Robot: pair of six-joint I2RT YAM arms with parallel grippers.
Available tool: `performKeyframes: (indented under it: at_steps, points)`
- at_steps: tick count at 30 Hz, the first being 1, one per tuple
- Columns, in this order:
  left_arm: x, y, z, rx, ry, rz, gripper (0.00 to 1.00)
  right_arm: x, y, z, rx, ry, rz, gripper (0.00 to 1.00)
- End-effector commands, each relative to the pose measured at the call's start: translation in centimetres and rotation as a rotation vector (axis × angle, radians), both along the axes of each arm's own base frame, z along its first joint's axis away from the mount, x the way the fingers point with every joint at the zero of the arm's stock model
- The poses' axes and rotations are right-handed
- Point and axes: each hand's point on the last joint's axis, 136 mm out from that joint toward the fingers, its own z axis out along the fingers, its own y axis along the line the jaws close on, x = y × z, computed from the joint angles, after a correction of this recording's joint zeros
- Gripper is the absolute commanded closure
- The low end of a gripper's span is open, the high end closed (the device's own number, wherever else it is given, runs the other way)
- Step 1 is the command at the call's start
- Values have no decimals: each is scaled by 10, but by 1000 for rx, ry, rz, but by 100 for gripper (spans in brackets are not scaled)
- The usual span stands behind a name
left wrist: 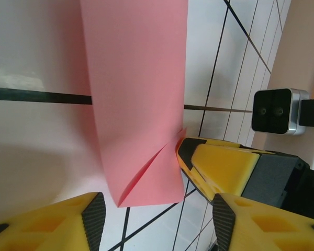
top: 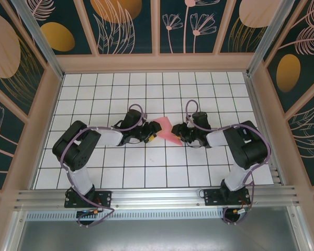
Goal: Fold a paper plane with a square sheet of paper (pick it up from the middle)
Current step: Fold the wing for the fifth time at the center of the table.
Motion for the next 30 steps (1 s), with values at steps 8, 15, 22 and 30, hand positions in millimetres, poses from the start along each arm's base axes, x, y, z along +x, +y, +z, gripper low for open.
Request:
performKeyframes:
  at_steps: [8, 15, 22, 30]
  points:
    - [-3, -14, -7, -18, 37, -47, 45, -6, -6, -10, 16, 28, -1, 67]
    - [-2, -3, -9, 29, 26, -8, 44, -4, -8, -10, 8, 28, -7, 67]
    - [-5, 0, -8, 33, 20, -6, 42, -5, -11, -14, -4, 39, -12, 67]
    - [-6, -11, -5, -39, 31, -36, 53, -3, -8, -6, 23, 23, -7, 67]
